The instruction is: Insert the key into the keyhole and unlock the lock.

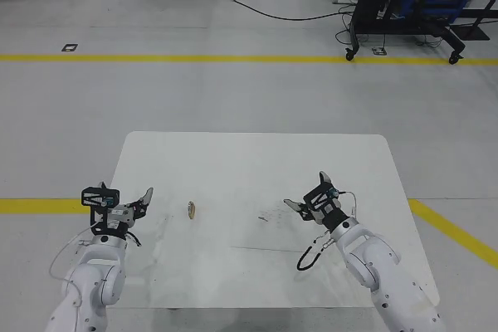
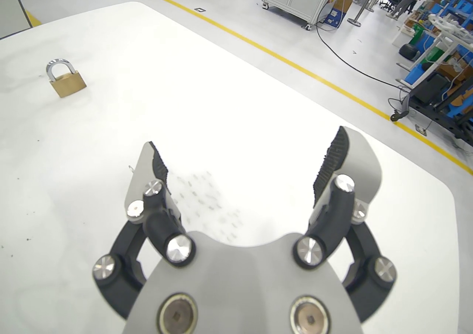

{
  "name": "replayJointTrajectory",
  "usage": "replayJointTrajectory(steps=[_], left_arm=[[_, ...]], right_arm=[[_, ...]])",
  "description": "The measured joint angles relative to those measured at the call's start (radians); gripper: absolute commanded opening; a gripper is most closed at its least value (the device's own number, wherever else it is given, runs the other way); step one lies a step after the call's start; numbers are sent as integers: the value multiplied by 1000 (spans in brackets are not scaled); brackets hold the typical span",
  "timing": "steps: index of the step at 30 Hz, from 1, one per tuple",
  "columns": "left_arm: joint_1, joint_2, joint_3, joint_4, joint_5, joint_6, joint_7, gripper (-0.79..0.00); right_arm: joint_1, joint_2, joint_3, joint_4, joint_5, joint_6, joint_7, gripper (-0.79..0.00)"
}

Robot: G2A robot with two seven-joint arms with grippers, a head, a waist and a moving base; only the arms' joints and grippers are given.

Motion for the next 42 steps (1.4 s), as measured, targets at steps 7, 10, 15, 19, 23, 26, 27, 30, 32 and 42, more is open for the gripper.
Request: replayJointTrajectory(steps=[7, 10, 15, 19, 23, 26, 27, 30, 32, 42], left_arm=[[0, 0, 0, 0, 0, 0, 0, 0], [0, 0, 0, 0, 0, 0, 0, 0], [0, 0, 0, 0, 0, 0, 0, 0], [0, 0, 0, 0, 0, 0, 0, 0], [0, 0, 0, 0, 0, 0, 0, 0], [0, 0, 0, 0, 0, 0, 0, 0], [0, 0, 0, 0, 0, 0, 0, 0], [0, 0, 0, 0, 0, 0, 0, 0], [0, 0, 0, 0, 0, 0, 0, 0], [0, 0, 0, 0, 0, 0, 0, 0]], right_arm=[[0, 0, 0, 0, -1, 1, 0, 0], [0, 0, 0, 0, -1, 1, 0, 0], [1, 0, -2, 1, -1, -3, 0, 0], [41, -3, -62, 26, -22, -100, 23, 0], [107, -11, -144, 73, 1, -234, 34, 0], [160, -13, -181, 126, 39, -354, 46, 0], [174, -14, -188, 140, 45, -384, 54, 0], [209, -15, -203, 175, 66, -437, 94, 0], [226, -16, -208, 193, 76, -442, 131, 0], [287, -21, -254, 246, 82, -450, 290, -413]])
